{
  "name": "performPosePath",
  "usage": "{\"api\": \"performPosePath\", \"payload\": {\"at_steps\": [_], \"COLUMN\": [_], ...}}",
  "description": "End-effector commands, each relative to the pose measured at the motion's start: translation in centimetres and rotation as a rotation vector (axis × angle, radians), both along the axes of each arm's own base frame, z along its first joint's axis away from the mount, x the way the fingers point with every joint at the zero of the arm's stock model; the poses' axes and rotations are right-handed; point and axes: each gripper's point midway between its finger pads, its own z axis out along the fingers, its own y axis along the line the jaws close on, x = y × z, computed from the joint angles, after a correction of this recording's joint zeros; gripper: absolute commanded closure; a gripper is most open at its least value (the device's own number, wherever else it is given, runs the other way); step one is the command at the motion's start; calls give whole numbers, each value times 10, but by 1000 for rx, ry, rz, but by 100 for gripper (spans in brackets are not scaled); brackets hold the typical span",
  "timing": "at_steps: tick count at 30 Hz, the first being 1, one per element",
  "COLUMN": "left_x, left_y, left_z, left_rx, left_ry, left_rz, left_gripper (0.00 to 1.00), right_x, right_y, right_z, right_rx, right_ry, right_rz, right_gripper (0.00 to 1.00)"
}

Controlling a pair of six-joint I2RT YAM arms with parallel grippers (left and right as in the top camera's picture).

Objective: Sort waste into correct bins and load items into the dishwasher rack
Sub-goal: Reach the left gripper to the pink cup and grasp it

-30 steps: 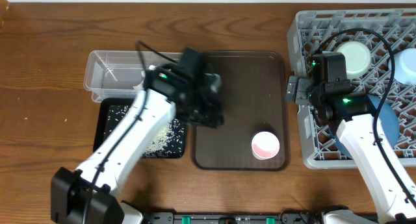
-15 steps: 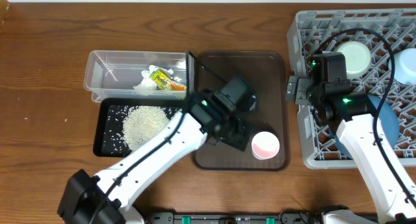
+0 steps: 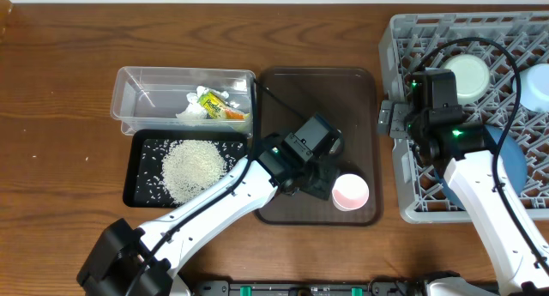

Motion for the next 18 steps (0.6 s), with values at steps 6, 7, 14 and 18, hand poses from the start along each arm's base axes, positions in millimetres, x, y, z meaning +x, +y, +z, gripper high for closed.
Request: {"api": "performPosePath", "payload": {"at_steps": [6, 7, 14, 18], "left_x": [1, 1, -3, -7], "left_y": [2, 2, 1, -4], "left_z": [-21, -23, -35, -33], "left_rx": [44, 49, 64, 43], "left_ry": [36, 40, 75, 89], "left_rz": [32, 31, 23, 7], "left_gripper": [41, 41, 41, 41], "right_x": [2, 2, 2, 2], "right_y": [-3, -3, -3, -3], "right_z": [2, 2, 2, 2], "right_rx": [7, 7, 7, 7], "right_ry": [-6, -6, -6, -6], "right_rz": [-19, -19, -19, -19], "right_gripper": [1, 1, 1, 1]}}
